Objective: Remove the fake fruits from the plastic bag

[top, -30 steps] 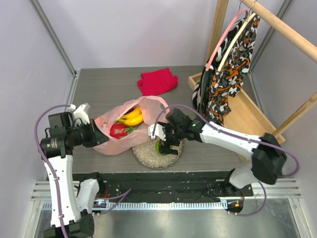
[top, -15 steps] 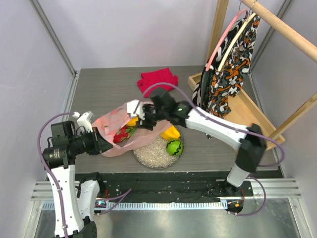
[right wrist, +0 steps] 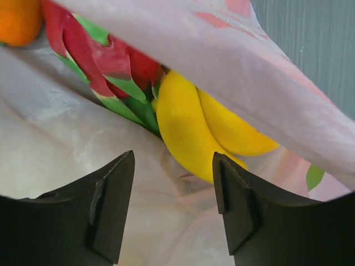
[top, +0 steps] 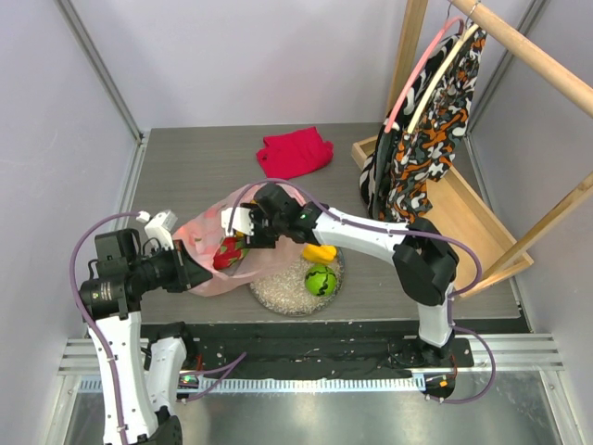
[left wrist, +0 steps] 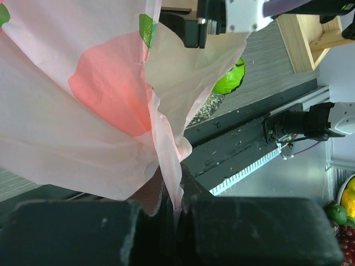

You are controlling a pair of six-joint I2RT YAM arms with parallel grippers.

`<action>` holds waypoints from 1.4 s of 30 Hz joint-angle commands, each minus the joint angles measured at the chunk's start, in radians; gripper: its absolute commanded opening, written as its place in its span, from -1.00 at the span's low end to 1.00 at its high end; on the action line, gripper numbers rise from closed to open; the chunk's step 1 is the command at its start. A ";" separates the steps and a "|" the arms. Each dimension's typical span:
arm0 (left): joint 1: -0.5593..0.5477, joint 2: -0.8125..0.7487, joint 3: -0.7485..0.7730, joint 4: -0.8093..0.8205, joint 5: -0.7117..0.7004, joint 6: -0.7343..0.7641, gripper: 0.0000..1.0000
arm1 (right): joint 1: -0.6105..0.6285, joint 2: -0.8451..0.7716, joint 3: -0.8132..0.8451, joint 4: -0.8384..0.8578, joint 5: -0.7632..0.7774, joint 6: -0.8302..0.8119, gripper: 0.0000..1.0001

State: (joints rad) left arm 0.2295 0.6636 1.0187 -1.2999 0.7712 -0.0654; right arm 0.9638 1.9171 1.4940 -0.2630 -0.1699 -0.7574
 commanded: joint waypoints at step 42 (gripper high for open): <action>-0.002 0.386 0.268 0.447 -0.490 -0.113 -1.00 | -0.055 -0.444 0.333 -0.471 -0.148 0.162 -0.60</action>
State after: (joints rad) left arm 0.2291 1.0389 1.2148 -0.9421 0.3847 -0.1814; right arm 0.9833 1.5776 1.7729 -0.6346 -0.3599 -0.5682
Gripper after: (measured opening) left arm 0.035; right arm 0.396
